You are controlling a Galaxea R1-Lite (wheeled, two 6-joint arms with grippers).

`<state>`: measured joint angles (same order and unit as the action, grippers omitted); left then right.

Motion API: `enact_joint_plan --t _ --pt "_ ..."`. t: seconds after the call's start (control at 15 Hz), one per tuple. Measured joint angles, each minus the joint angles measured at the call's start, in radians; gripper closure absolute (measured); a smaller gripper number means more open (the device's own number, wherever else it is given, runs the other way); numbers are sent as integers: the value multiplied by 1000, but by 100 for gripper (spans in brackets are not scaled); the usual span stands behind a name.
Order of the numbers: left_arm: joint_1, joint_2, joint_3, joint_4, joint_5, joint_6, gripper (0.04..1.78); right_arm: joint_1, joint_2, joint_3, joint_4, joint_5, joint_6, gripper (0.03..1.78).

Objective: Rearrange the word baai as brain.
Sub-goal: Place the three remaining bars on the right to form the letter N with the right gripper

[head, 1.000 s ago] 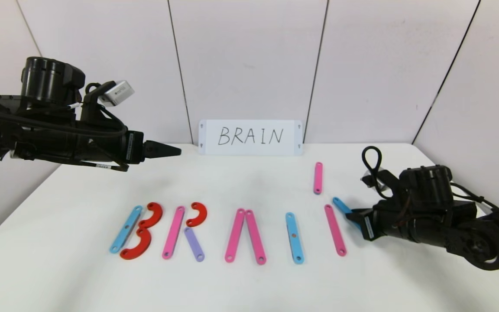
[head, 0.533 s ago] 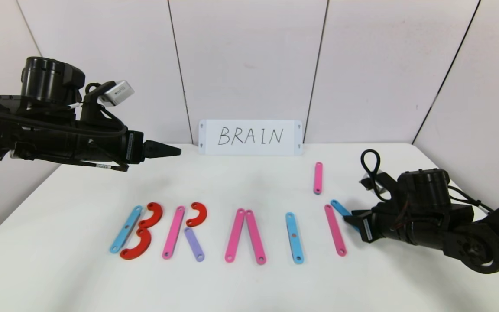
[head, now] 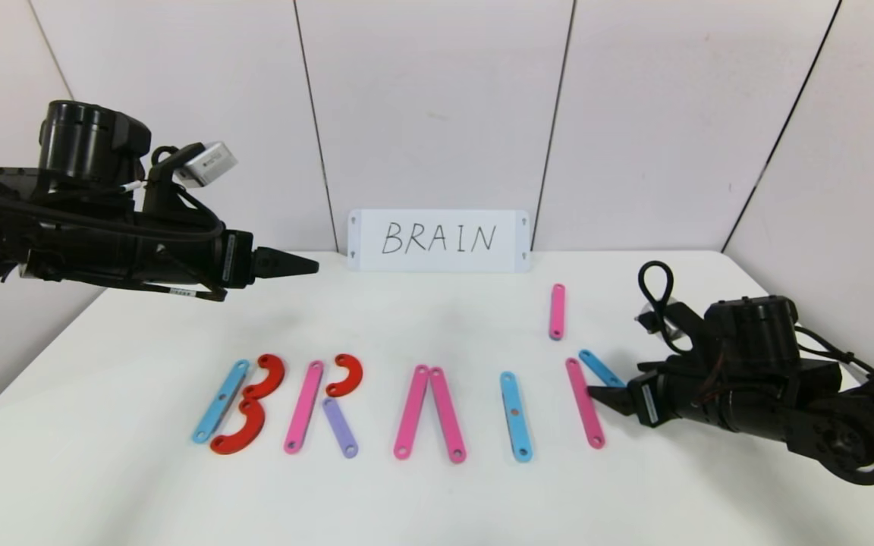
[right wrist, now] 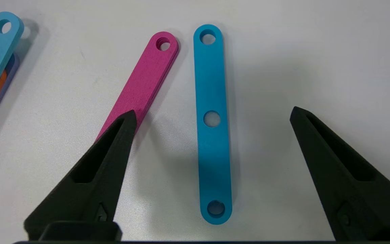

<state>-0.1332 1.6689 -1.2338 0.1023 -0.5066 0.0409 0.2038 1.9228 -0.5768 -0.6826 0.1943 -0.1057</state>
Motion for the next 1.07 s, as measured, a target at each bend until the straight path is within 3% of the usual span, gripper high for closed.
enact_joint_plan --t 0.13,0.47,0.67,1.07 --pt "-3 0 3 0 0 0 8 0 -7 -5 0 -1 1 9" --pt "-7 0 3 0 1 0 8 6 -15 -72 32 -20 6 7" --pt "-7 1 3 0 2 0 8 37 2 -198 134 -100 38 7" --pt "-7 5 2 -1 2 0 8 117 151 -532 299 -260 194 7"
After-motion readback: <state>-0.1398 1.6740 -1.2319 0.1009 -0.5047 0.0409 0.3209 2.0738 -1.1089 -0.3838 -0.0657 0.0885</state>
